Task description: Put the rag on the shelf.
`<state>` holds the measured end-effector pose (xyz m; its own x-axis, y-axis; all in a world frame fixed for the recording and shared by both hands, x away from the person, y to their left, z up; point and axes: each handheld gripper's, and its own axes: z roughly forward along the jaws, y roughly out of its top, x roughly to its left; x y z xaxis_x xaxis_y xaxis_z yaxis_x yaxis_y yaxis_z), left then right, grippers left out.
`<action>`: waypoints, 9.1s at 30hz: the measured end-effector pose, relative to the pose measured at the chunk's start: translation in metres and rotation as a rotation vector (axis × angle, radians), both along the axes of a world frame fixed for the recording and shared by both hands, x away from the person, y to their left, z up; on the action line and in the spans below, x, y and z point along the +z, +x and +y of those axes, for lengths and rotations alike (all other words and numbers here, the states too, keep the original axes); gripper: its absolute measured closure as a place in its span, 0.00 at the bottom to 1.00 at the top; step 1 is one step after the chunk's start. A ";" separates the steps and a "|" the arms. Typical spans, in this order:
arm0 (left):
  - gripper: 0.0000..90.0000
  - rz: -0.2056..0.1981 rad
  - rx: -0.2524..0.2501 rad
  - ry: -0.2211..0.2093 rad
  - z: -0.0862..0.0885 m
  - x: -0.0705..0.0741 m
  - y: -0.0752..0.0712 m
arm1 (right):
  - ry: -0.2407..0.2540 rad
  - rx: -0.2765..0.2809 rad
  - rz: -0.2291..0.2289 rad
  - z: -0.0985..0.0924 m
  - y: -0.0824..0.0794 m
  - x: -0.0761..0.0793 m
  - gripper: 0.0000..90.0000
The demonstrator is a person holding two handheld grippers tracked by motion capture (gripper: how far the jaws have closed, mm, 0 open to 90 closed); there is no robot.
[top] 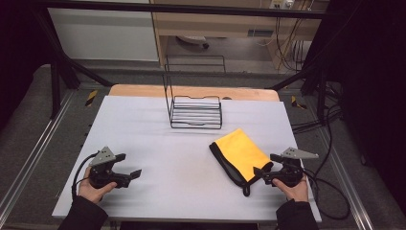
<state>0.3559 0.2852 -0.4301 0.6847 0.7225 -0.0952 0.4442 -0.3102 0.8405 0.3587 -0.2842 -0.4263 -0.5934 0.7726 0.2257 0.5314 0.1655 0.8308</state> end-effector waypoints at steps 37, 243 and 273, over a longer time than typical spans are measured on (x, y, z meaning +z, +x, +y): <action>0.08 -0.020 0.026 0.008 0.005 0.004 -0.001 | -0.190 0.093 0.028 0.074 -0.002 0.008 0.36; 0.10 0.041 0.006 0.092 -0.132 0.033 0.059 | -0.123 0.062 0.027 0.072 0.002 -0.006 0.02; 0.49 0.207 0.056 0.143 -0.177 -0.011 0.112 | -0.106 0.077 0.045 0.074 0.002 -0.007 0.04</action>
